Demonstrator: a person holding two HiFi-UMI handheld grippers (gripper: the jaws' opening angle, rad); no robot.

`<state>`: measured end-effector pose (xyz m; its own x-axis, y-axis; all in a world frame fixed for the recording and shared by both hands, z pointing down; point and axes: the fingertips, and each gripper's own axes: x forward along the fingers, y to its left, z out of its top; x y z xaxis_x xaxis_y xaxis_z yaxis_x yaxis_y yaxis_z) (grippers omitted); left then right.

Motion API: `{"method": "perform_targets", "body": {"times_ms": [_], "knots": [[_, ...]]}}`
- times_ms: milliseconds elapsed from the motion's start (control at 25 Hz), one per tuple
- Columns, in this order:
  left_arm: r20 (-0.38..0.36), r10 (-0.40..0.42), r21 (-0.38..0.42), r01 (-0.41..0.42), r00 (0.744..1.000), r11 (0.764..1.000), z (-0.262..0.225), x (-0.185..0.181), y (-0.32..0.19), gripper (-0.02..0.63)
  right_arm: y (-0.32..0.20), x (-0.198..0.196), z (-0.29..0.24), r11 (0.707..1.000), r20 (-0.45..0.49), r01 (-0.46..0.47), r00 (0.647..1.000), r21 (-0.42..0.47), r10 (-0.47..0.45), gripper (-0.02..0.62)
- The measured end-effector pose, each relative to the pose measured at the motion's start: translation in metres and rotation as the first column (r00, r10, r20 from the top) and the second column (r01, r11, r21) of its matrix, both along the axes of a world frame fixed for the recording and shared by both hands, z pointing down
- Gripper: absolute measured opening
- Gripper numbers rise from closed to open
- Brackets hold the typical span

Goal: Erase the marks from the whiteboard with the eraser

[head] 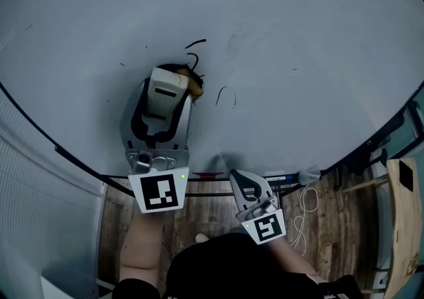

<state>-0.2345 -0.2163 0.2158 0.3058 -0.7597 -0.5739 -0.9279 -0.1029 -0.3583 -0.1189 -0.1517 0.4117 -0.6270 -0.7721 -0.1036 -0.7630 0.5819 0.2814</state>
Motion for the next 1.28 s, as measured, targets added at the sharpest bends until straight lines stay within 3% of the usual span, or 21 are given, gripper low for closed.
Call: {"method": "perform_targets", "body": {"times_ms": [200,400,640,840,1120,1280], "knots": [[0.013,-0.009,-0.052,0.010,1.000,0.999,0.047,0.010,0.000,0.262,0.003,0.002,0.007,1.000,-0.003,0.003,1.000,-0.015,-0.003,0.028],[0.086,-0.023,-0.119,0.033,0.996,0.992,0.091,0.023,0.001,0.262,0.006,0.006,0.011,1.000,-0.013,-0.002,1.000,-0.029,0.001,0.028],[0.106,-0.023,-0.168,0.041,0.994,0.985,0.109,0.028,0.001,0.262,0.010,0.013,0.013,0.999,-0.010,-0.021,1.000,-0.035,0.021,0.028],[0.051,-0.029,-0.132,0.035,0.998,0.991,0.090,0.028,0.001,0.262,0.016,0.017,0.014,0.999,-0.018,-0.026,1.000,-0.033,0.025,0.028],[-0.018,-0.031,-0.063,0.030,0.999,0.998,0.023,0.031,0.000,0.262,0.021,0.027,0.008,1.000,-0.016,0.003,1.000,-0.026,-0.004,0.028],[-0.021,-0.041,-0.032,0.040,0.999,0.999,-0.008,0.034,0.001,0.262,0.019,0.040,0.008,0.999,-0.009,0.022,1.000,-0.041,-0.023,0.028]]}}
